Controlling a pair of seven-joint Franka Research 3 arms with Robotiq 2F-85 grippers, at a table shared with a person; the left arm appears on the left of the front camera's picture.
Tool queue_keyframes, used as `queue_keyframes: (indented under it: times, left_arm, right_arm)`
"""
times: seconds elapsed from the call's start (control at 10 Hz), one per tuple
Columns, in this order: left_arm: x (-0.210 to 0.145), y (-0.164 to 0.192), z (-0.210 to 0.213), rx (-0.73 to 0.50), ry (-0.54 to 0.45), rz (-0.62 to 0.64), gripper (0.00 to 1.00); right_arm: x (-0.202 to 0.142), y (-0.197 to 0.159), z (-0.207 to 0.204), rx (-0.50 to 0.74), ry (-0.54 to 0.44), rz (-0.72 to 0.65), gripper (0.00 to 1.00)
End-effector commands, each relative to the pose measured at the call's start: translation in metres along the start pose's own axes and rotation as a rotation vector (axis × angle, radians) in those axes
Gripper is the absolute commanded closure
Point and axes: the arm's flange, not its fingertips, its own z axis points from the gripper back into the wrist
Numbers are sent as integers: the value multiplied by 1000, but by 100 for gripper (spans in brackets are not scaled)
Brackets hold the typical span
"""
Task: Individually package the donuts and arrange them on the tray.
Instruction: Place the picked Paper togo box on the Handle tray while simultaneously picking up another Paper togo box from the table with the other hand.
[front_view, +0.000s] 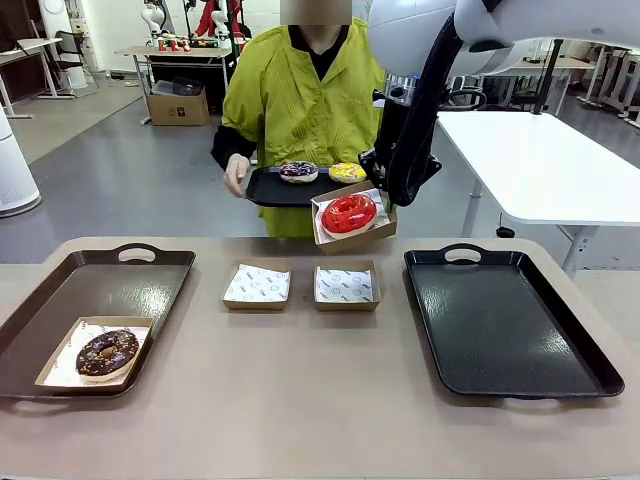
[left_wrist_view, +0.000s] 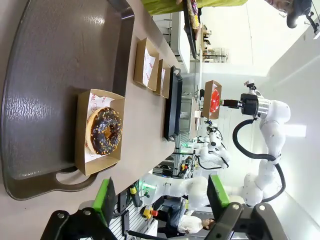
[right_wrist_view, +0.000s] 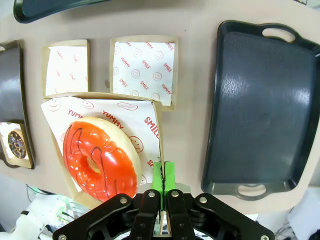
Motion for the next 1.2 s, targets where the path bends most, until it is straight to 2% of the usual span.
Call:
queue_keyframes:
  times: [0.0,0.3,0.5,0.7,0.9,1.1]
  left_arm:
    - [0,0,0,0,0,0,4]
    - [16,-54,-13,63,44,-85,4]
    - [28,-97,-44,205,126,-150,4]
    - [45,-129,-83,354,156,-172,4]
    - [60,-159,-130,470,171,-211,4]
    - [70,-175,-184,621,173,-261,4]
  right_arm:
    - [0,0,0,0,0,0,99]
    - [-25,-49,3,24,23,30,99]
    - [-64,-98,10,31,13,9,99]
    - [-94,-132,8,4,1,25,99]
    - [-108,-160,-11,-11,-22,35,99]
    - [-102,-178,-49,12,1,-3,99]
